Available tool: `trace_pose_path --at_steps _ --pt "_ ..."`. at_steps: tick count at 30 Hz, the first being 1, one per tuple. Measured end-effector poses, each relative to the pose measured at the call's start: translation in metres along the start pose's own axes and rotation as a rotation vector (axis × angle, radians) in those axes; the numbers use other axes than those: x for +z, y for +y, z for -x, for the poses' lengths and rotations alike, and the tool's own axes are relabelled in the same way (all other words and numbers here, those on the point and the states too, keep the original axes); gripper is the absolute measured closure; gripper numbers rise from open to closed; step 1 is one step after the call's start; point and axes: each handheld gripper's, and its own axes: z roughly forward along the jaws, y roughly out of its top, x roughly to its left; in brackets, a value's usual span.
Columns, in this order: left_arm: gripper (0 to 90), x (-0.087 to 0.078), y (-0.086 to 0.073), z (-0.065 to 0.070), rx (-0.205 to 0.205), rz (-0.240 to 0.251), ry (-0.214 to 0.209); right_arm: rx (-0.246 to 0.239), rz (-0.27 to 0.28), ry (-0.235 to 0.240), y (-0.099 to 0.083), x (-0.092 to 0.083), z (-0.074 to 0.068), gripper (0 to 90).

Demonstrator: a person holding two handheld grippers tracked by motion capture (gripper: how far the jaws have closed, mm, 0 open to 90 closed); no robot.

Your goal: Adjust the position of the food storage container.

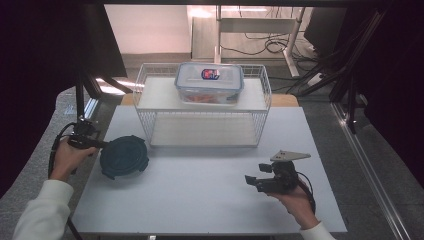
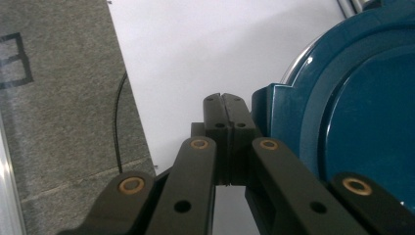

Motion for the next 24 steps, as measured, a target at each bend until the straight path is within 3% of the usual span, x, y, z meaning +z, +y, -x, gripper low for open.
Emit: trace_pose_path --at_steps 17,24 --pt "90.0 -0.003 -0.022 0.029 0.025 0.014 -0.13 -0.005 0.017 -0.003 0.003 -0.006 -0.003 25.6" --pt "90.0 0.0 -0.024 0.048 0.046 0.006 -0.156 -0.009 0.018 -0.003 0.004 -0.006 -0.004 25.6"
